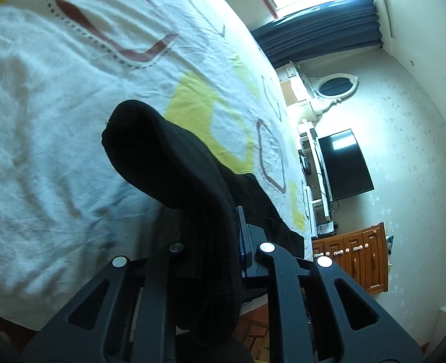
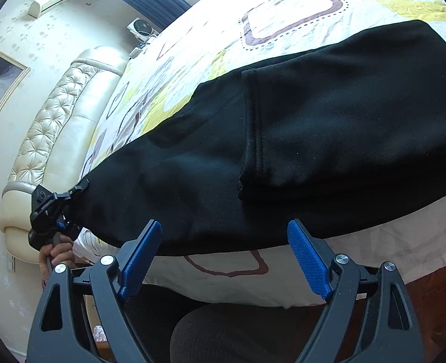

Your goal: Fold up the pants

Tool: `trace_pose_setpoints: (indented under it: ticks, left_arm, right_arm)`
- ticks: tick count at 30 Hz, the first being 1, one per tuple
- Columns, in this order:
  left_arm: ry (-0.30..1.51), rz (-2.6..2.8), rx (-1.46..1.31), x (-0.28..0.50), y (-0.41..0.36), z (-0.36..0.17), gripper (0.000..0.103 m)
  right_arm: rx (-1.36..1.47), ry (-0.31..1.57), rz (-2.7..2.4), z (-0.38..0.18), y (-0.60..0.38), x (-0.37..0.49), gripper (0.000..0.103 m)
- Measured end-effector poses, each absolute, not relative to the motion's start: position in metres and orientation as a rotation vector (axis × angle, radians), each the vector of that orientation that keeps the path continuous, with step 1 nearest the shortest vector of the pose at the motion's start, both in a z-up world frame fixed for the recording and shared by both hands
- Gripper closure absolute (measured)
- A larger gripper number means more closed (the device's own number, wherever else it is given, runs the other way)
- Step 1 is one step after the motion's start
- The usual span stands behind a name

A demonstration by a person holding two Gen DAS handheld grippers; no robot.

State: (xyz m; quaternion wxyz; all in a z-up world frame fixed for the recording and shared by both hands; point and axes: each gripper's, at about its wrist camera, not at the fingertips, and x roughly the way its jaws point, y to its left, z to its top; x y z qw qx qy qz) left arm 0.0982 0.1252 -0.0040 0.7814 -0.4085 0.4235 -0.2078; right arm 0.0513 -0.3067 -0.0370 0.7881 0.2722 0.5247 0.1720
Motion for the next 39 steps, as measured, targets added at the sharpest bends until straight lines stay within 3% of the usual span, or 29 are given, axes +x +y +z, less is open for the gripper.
trace_pose_setpoints:
  ticks: [7, 12, 25, 27, 32, 39]
  left_arm:
    - [0.890, -0.593, -0.701, 0.106, 0.013, 0.068, 0.088]
    - [0.943, -0.670, -0.543, 0.122, -0.090, 0.085, 0.089]
    - [1.174, -0.621, -0.360, 0.160, -0.271, -0.008, 0.088]
    - [1.195, -0.599, -0.359, 0.163, -0.281, -0.023, 0.081]
    - [1.209, -0.657, -0.541, 0.160, -0.282, -0.027, 0.041]
    - [1.115, -0.792, -0.580, 0.125, -0.239, 0.016, 0.017]
  right_arm:
    - [0.621, 1.047, 0.412, -0.003, -0.327, 0.044, 0.019]
    - [0.680, 0.990, 0.398, 0.005, -0.363, 0.038, 0.019]
    - [0.904, 0.887, 0.251, -0.013, -0.467, 0.023, 0.019]
    - [0.923, 0.883, 0.243, -0.016, -0.475, 0.020, 0.019]
    - [0.942, 0.864, 0.237, -0.015, -0.489, 0.019, 0.019]
    - [0.937, 0.880, 0.269, -0.016, -0.503, 0.024, 0.019]
